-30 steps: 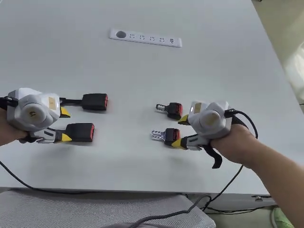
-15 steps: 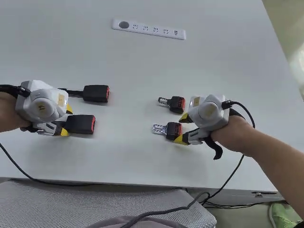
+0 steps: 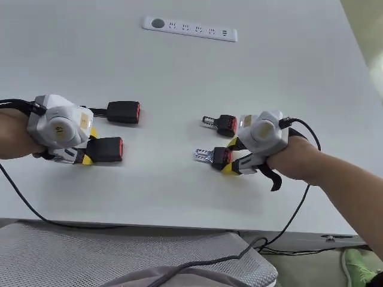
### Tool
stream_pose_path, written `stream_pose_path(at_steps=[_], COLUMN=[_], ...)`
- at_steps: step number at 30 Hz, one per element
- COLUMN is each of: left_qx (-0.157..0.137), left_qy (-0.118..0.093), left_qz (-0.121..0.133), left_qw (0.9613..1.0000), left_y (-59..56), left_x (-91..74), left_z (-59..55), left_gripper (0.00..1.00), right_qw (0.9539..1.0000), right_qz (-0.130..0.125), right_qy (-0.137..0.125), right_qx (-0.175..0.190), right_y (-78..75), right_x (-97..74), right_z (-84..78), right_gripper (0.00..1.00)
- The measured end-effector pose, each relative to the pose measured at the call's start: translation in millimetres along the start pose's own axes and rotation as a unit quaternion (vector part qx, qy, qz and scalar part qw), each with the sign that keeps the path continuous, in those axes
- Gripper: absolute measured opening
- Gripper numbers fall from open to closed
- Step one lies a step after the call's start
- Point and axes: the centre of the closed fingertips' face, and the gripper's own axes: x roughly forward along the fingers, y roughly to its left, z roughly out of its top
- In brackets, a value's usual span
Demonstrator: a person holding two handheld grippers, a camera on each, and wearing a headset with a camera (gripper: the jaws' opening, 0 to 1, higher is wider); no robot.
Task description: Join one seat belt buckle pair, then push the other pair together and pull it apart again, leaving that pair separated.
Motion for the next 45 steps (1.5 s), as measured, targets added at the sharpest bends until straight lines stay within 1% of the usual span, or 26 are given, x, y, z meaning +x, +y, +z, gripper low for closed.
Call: stream_pose_path(at_steps=[3,4,6,7,11,12,14,17,18,20,25,28,30,36,40,43,45], left_qx=[0.012,0.016,0.027,0.028,0.013,0.015,0.023,0.051,0.056,0.056,0.056,0.054,0.052,0.053,0.055,0.055,0.053], left_qy=[0.005,0.009,0.014,0.015,0.018,0.019,0.021,0.029,0.031,0.036,0.044,0.043,0.043,0.042,0.044,0.045,0.044], left_qz=[-0.004,-0.007,-0.012,-0.014,-0.025,-0.028,-0.031,-0.033,-0.033,-0.032,-0.034,-0.035,-0.035,-0.035,-0.033,-0.032,-0.033], left_qw=[0.9999,0.9998,0.9995,0.9994,0.9994,0.9993,0.9990,0.9977,0.9974,0.9973,0.9969,0.9970,0.9971,0.9971,0.9969,0.9969,0.9971], left_y=[-0.2,-0.4,-0.7,-0.7,0.4,0.0,-0.7,-2.8,-3.3,-2.8,-3.2,-3.6,-3.8,-4.2,-5.0,-5.1,-5.2], left_x=[0.1,0.3,0.5,0.6,1.3,1.6,1.7,2.0,2.2,2.3,2.0,1.6,1.3,1.2,1.0,0.5,0.0], left_z=[0.0,0.2,0.2,0.3,-0.8,-1.2,-1.2,0.4,0.6,0.8,0.4,0.3,0.4,0.1,0.3,0.4,0.6], left_gripper=[0.32,0.32,0.32,0.31,0.31,0.31,0.31,0.31,0.31,0.31,0.31,0.31,0.31,0.31,0.31,0.31,0.30], right_qw=[0.9999,0.9996,0.9994,0.9993,0.9991,0.9992,0.9994,0.9994,0.9994,0.9994,0.9994,0.9994,0.9995,0.9989,0.9986,0.9983,0.9981], right_qz=[0.002,0.003,0.006,0.007,0.009,0.009,0.006,0.006,0.006,0.006,0.007,0.012,0.008,0.007,0.002,0.003,0.007], right_qy=[0.006,0.013,0.017,0.019,0.021,0.020,0.019,0.016,0.015,0.012,0.000,-0.014,-0.023,-0.044,-0.050,-0.058,-0.060], right_qx=[-0.009,-0.025,-0.029,-0.032,-0.036,-0.034,-0.030,-0.030,-0.030,-0.032,-0.033,-0.028,-0.020,-0.016,-0.014,-0.005,-0.010], right_y=[-0.1,-0.2,1.0,0.8,1.3,1.1,2.7,6.5,7.8,8.3,17.6,23.8,25.1,35.0,36.8,39.7,43.8], right_x=[0.3,0.7,0.7,0.8,0.2,0.4,-0.6,-0.1,0.7,2.8,11.6,19.1,23.1,34.9,41.6,47.5,52.6], right_z=[-0.1,0.1,1.5,1.3,2.0,1.9,3.7,7.3,8.9,11.5,27.8,41.5,49.6,71.8,83.6,96.8,106.4], right_gripper=[0.36,0.35,0.35,0.35,0.35,0.35,0.35,0.35,0.35,0.36,0.36,0.35,0.35,0.35,0.35,0.35,0.35])
